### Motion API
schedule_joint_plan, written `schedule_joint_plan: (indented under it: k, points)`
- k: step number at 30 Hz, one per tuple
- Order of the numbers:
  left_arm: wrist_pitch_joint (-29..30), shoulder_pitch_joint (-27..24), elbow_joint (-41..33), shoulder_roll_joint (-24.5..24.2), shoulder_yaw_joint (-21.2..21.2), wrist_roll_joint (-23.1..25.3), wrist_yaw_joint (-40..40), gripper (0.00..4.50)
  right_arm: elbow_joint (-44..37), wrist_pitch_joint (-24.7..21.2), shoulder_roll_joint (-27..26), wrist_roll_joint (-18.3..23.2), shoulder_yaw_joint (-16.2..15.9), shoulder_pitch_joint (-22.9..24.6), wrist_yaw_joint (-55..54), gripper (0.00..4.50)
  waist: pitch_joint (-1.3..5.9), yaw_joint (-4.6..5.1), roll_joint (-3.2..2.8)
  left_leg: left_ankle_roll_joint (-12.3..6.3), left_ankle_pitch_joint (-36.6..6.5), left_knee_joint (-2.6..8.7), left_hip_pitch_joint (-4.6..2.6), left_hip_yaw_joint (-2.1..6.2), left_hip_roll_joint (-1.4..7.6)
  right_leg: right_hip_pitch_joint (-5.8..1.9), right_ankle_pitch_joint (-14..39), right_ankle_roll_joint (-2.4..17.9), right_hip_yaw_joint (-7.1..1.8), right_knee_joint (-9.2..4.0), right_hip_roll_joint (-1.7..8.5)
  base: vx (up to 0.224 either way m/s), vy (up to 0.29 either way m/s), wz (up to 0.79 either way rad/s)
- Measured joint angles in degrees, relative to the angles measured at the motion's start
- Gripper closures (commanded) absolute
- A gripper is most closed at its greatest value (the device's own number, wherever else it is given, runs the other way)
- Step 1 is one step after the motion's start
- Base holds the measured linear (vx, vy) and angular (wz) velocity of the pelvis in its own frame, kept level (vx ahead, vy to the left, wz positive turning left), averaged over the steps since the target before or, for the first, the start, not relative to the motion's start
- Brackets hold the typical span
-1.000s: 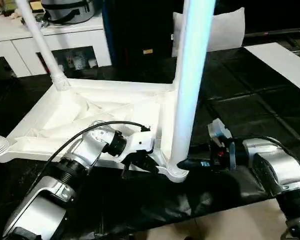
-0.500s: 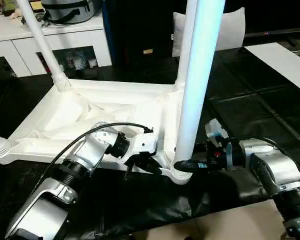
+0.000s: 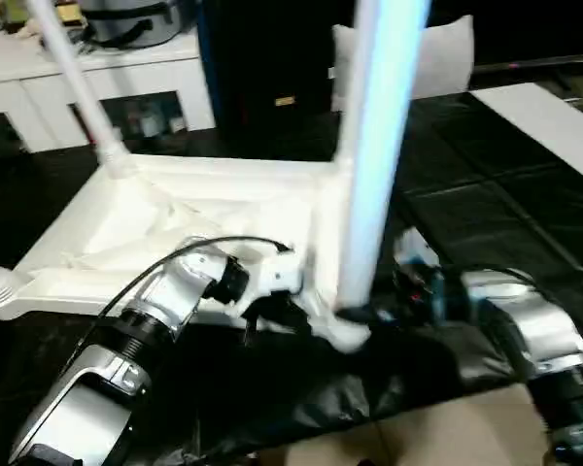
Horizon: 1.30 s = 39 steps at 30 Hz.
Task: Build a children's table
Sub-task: Rotate leg to tighten
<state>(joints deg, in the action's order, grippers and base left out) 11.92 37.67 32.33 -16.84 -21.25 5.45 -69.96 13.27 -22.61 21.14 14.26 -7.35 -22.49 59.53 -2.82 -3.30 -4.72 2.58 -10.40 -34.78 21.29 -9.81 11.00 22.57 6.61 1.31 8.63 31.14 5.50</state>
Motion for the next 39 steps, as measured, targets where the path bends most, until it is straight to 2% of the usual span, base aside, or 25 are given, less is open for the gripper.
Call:
schedule_joint_plan:
  k: [1,3,5,7,9,10,11,12,13,14,15,16,17,18,19,20,21,23,24,26,29,34,39]
  points:
    - [1.5,0.1,0.0,0.5,0.4,0.0,1.6,4.5,0.5,-0.4,-1.2,-0.5,0.4,-0.3,-2.3,2.47,-0.01,0.58,-0.02,0.0,0.0,0.0,-0.04,0.04,0.01,-0.09,0.0,0.0,0.11,-0.16,0.0,0.0,0.0,0.0]
    - [5.6,0.5,0.1,2.8,1.8,0.5,6.3,4.5,1.8,-2.2,-4.0,-1.6,1.8,-1.7,-9.1,2.49,-0.13,2.69,-0.24,0.0,0.0,0.01,-0.26,0.23,0.08,-0.57,0.0,0.0,0.54,-0.82,0.0,0.0,0.0,0.0]
    - [8.1,1.3,0.9,4.7,2.8,0.7,9.9,4.5,2.8,-3.6,-6.2,-2.4,3.0,-3.1,-14.6,2.49,-0.2,4.7,-0.43,0.0,0.0,0.0,-0.27,0.67,0.22,-1.08,0.0,0.0,1.53,-1.51,0.19,0.0,0.0,0.0]
    - [9.4,2.5,3.1,6.8,3.9,0.7,14.1,4.5,4.1,-4.4,-8.8,-3.5,4.1,-4.4,-20.6,2.49,-0.23,6.15,-0.46,0.02,0.0,0.0,-0.3,0.95,0.23,-1.27,0.0,0.0,1.6,-1.56,0.12,0.0,0.0,0.0]
    - [9.7,3.6,5.4,9.1,5.0,1.0,19.3,4.5,5.9,-4.3,-11.9,-5.4,5.4,-6.0,-27.8,2.49,-0.27,7.37,-0.42,0.1,-0.1,0.02,-0.45,0.99,-0.01,-1.12,0.0,-0.1,1.39,-1.16,0.19,0.0,0.0,0.0]
    - [9.7,3.7,6.0,9.9,5.6,1.0,21.0,4.5,6.8,-3.9,-12.7,-5.9,5.6,-6.7,-30.2,2.49,-0.3,7.94,-0.45,0.32,-0.2,-0.08,-0.47,1.1,-0.13,-1.08,0.0,-0.1,1.86,-1.19,0.4,0.0,0.0,0.0]
    - [9.7,4.0,6.7,11.0,6.4,1.0,23.0,4.5,8.0,-2.8,-13.7,-6.3,5.9,-7.4,-32.6,2.14,-0.41,8.5,-0.68,0.41,-0.3,-0.28,-0.34,1.27,-0.11,-1.2,0.0,-0.1,3.49,-1.45,1.0,0.0,0.0,0.0]
    - [9.7,4.0,6.9,11.6,6.9,1.0,24.2,4.5,8.7,-1.9,-14.1,-6.5,6.3,-7.7,-34.0,2.14,-0.62,9.28,-1.18,0.51,-0.4,-0.46,-0.02,1.87,0.36,-1.76,0.0,-0.1,5.21,-2.08,1.17,0.0,0.0,0.0]
    - [9.7,4.1,7.0,12.0,7.2,1.0,25.0,4.5,9.3,-1.2,-14.9,-6.4,6.9,-7.8,-35.5,2.14,-0.82,9.37,-1.4,0.7,-0.5,-0.48,0.43,2.35,0.84,-1.9,0.6,-0.5,5.63,-1.73,1.18,0.0,0.0,0.0]
    - [9.9,4.4,7.1,13.1,7.4,1.0,26.4,4.5,9.4,-0.1,-16.3,-6.5,8.1,-7.6,-37.7,1.94,-1.15,9.17,-0.63,0.77,-0.5,-0.57,0.16,2.36,0.43,-1.43,3.4,-0.8,2.2,2.63,0.94,0.0,0.0,0.0]
    - [9.9,4.5,7.1,13.6,7.6,0.9,26.9,4.5,9.7,0.3,-16.6,-6.4,8.5,-7.7,-38.6,1.78,-1.13,8.71,0.24,0.95,-0.6,-0.57,-0.73,1.8,-0.25,-1.03,3.2,-0.7,-0.07,4.06,0.86,0.052,-0.054,0.07]
    - [9.9,4.5,7.1,13.9,7.6,0.9,27.1,4.5,9.9,0.6,-16.9,-6.2,9.0,-7.7,-39.2,1.69,-1.06,8.35,0.62,1.42,-1.0,-0.69,-1.02,1.91,-1.03,-0.62,3.9,-0.8,-0.61,4.82,1.05,0.092,-0.061,-0.05]
    - [9.9,4.9,7.2,14.4,7.4,0.9,27.0,4.5,10.1,0.7,-16.9,-5.9,9.6,-7.5,-39.7,1.62,-0.94,7.08,0.34,1.02,-1.5,-0.7,-0.47,1.77,-1.33,-0.26,4.1,-0.6,-0.62,4.87,0.97,0.092,-0.061,-0.05]
    - [9.7,5.3,7.2,14.7,7.1,0.9,26.8,4.5,10.0,0.7,-16.8,-5.9,9.9,-7.4,-39.9,1.53,-0.8,6.07,0.13,0.67,-1.5,-0.65,0.05,2.05,-1.34,0.22,4.1,-0.5,-0.56,4.94,0.84,0.051,-0.065,-0.09]
    - [9.5,5.6,7.2,14.7,6.8,0.9,26.6,4.5,9.9,0.8,-16.3,-5.9,10.2,-7.2,-40.0,1.53,-0.75,5.32,0.06,0.43,-1.3,-0.65,0.71,2.37,-1.22,0.72,4.1,-0.4,-0.45,4.98,0.68,0.045,-0.06,-0.01]
    - [8.8,5.7,7.2,15.1,6.6,0.8,26.3,4.5,9.7,0.9,-15.7,-5.9,10.5,-7.0,-39.9,1.33,-0.58,4.3,-0.21,0.37,0.0,-0.58,1.39,2.63,-0.83,1.26,3.9,-0.1,-0.28,4.99,0.31,0.045,-0.06,-0.01]
    - [7.8,5.7,7.2,14.8,6.3,0.7,25.6,4.5,9.2,1.5,-15.2,-5.9,10.3,-6.5,-39.2,1.25,-0.48,3.77,-0.34,0.45,0.0,-0.77,1.84,2.81,-0.62,1.53,3.6,0.4,-0.17,4.93,0.11,0.0,0.0,0.0]
    - [6.4,5.7,7.2,13.8,6.0,0.5,24.1,4.5,8.1,2.7,-13.8,-5.8,9.6,-5.1,-36.8,1.13,-0.48,2.86,-0.34,0.42,0.0,-0.85,2.14,2.91,-0.47,1.72,3.6,0.5,-0.13,4.76,0.01,0.0,0.0,0.0]
    - [6.0,5.7,7.2,13.3,5.7,0.5,23.7,4.5,7.5,3.0,-13.4,-5.8,9.3,-4.5,-35.8,1.13,-0.48,2.59,-0.34,0.42,0.0,-0.85,2.11,2.89,-0.46,1.72,3.6,0.5,-0.12,4.72,0.01,0.0,0.0,0.0]
    - [4.8,5.6,7.2,12.2,5.2,0.6,22.2,4.5,6.0,3.7,-11.2,-5.4,8.7,-2.4,-32.5,0.81,-0.49,1.46,-0.34,0.38,0.0,-0.86,1.92,2.73,-0.42,1.68,3.4,0.7,-0.12,4.48,0.0,0.0,0.0,0.0]
    - [1.5,5.5,7.4,10.5,4.3,0.8,19.5,4.5,2.4,4.7,-6.7,-3.8,7.9,1.9,-25.5,0.62,-0.54,0.62,-0.43,0.4,0.0,-0.86,1.75,2.58,-0.19,1.32,2.8,0.6,-0.11,3.73,-0.13,0.0,0.0,0.0]
    - [-2.2,5.1,9.1,7.2,3.9,1.0,16.8,4.5,-2.4,2.6,-0.8,1.4,11.3,6.4,-16.9,0.18,-0.54,0.49,-0.43,0.53,-0.1,-0.88,1.51,2.01,-0.02,1.04,2.2,0.1,-0.38,3.04,-0.12,0.0,0.0,0.0]
    - [-7.7,4.8,10.2,4.7,2.3,0.7,10.1,4.5,-6.4,3.5,8.0,3.6,11.4,11.9,-7.2,0.08,-0.55,0.18,-0.45,0.58,-0.1,-0.79,1.03,1.46,-0.03,0.68,1.9,-0.1,-0.85,2.61,-0.1,0.0,0.0,0.0]
